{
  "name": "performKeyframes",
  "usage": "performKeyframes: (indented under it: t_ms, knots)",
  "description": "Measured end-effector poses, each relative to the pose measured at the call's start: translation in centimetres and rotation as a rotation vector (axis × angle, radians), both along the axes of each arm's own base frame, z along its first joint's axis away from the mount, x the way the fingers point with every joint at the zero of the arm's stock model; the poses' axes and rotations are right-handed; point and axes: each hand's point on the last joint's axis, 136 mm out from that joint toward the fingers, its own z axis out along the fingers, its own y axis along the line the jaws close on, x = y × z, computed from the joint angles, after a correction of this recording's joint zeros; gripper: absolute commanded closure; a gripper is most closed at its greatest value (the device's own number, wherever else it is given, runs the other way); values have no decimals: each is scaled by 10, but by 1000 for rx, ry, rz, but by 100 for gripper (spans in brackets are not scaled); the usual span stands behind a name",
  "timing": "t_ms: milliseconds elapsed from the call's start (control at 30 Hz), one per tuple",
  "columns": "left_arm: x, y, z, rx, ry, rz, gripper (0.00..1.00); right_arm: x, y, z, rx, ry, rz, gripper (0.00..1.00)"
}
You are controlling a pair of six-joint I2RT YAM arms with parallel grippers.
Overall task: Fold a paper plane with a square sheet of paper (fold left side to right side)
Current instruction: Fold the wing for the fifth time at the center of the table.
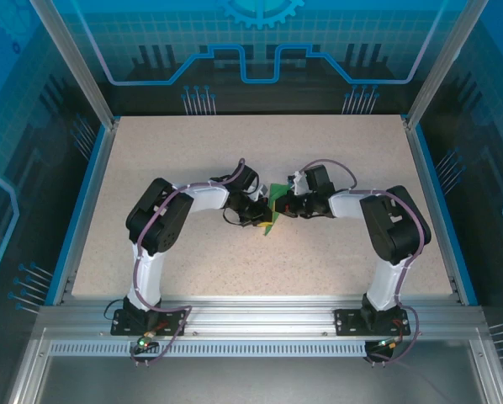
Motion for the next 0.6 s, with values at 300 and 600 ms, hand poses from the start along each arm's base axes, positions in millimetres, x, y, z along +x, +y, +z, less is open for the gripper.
performKeyframes:
  t_ms: [300,600]
  knots:
    - [0,0,0,-2,4,-1,100,6,2,-11,-14,14,2,94]
    - [0,0,0,-3,4,-1,100,9,-3,-24,-78,29,4,95]
